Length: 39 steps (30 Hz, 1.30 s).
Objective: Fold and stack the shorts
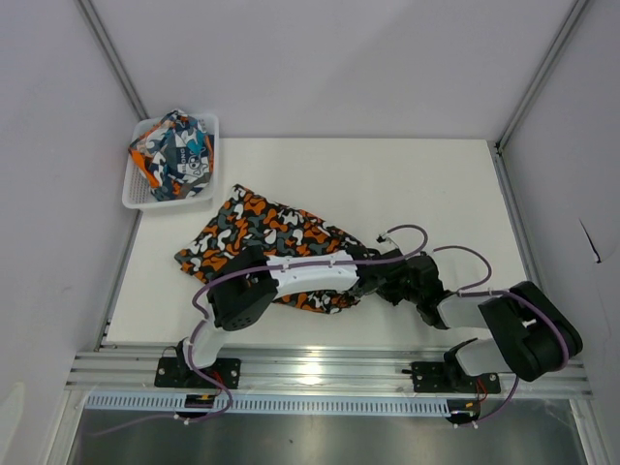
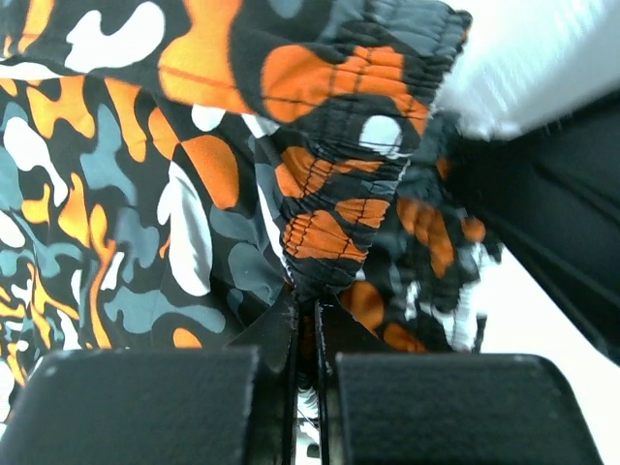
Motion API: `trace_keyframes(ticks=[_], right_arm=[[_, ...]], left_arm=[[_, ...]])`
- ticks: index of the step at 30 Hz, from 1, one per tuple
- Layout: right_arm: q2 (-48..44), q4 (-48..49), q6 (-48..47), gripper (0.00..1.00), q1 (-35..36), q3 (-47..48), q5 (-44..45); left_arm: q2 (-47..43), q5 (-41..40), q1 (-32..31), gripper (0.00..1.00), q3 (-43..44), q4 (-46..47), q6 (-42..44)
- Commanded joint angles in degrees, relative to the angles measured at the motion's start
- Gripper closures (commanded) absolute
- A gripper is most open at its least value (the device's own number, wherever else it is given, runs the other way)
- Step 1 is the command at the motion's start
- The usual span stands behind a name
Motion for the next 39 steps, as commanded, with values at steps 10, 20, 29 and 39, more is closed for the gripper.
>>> trace_keyframes(ticks=[10,20,29,39], right_arm=[[3.66,2.54,-1.3,1.0,-1.38,2.45,1.66],[4.36,2.1,-2.44,1.0,-2.0,3.15,1.31],[6.03,2.62,-3.4,1.0,-2.17,4.03,0.43],[4.01,0.96,-4.81,0.93,-2.7,4.12,0.34]], left_arm=[[-5.06,1.69,-2.56,1.0,-2.16,-5.51,-2.87],[-7.61,2.74,-3.0,0.99,0.57,-9.55,-3.31],[-6.82,8.88,-3.97,0.96,-1.27,-6.75,-3.83],[-3.22,9.78,-4.76,0.82,-6.11,-1.56,-6.91]])
